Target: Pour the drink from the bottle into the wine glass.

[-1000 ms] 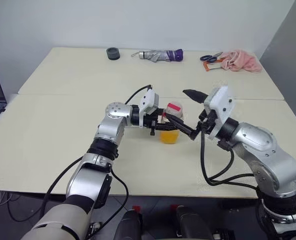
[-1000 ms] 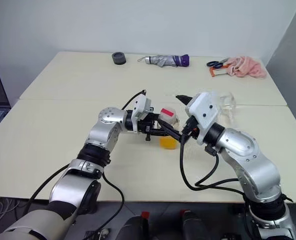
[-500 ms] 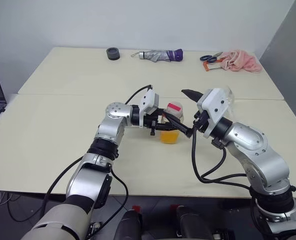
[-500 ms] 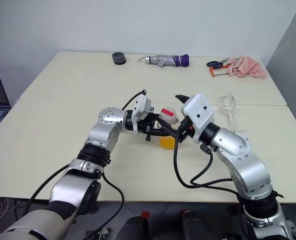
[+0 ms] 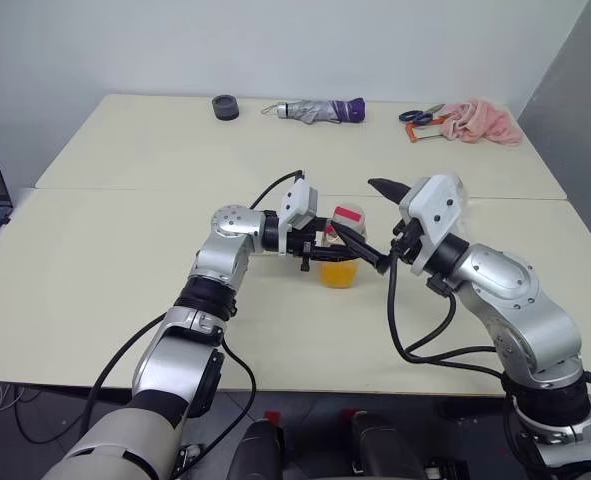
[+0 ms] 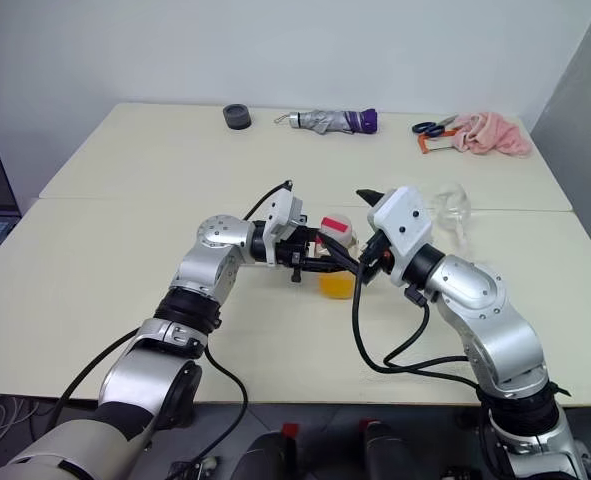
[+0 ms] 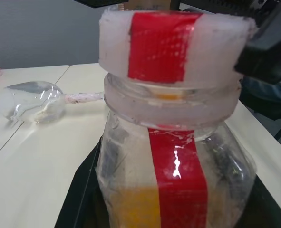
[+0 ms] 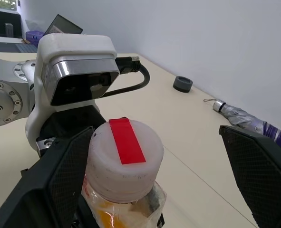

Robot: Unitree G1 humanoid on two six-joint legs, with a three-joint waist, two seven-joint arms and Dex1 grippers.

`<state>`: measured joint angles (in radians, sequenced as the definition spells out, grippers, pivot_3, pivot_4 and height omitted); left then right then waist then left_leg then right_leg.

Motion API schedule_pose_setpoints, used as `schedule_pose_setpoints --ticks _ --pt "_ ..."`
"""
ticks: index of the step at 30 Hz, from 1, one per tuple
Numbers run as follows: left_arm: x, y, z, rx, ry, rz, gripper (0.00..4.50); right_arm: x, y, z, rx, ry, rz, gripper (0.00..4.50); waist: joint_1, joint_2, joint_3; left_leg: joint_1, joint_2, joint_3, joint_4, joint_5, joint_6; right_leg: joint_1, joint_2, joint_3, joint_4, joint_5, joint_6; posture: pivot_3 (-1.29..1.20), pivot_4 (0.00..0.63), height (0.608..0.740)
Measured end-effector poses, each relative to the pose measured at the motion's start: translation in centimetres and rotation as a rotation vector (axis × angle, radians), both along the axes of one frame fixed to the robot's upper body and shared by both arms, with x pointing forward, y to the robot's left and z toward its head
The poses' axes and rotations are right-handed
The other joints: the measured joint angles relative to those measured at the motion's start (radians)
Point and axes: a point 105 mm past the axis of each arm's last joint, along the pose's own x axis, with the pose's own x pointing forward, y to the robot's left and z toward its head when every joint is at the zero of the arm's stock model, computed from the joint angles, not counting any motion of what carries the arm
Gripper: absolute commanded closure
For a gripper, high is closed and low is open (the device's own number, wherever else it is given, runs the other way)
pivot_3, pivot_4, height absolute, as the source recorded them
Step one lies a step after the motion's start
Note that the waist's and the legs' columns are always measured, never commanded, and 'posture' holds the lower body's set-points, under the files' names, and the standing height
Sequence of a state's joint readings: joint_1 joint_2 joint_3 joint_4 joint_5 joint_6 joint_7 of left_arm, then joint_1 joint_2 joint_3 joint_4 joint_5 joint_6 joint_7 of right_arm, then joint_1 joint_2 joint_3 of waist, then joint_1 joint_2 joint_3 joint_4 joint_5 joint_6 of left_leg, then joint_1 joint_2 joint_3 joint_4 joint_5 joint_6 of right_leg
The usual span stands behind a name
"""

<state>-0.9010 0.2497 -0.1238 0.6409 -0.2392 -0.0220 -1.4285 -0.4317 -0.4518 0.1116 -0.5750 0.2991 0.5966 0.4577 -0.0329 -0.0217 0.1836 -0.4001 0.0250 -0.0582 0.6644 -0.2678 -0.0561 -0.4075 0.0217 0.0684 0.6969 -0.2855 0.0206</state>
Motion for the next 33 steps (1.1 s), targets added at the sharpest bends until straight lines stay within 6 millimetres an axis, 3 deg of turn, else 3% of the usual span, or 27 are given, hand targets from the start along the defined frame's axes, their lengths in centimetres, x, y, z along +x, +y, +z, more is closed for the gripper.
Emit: schedule_pose_setpoints --ticks 33 --pt "-0.1 0.0 -0.1 0.002 0.004 -0.004 2.76 -1.1 -0.2 -0.3 0.067 0.103 0.075 0.0 0.0 0.0 0.0 0.0 0.0 0.0 0.0 0.0 0.0 0.0 0.0 0.0 0.0 0.0 0.0 0.0 0.15 0.74"
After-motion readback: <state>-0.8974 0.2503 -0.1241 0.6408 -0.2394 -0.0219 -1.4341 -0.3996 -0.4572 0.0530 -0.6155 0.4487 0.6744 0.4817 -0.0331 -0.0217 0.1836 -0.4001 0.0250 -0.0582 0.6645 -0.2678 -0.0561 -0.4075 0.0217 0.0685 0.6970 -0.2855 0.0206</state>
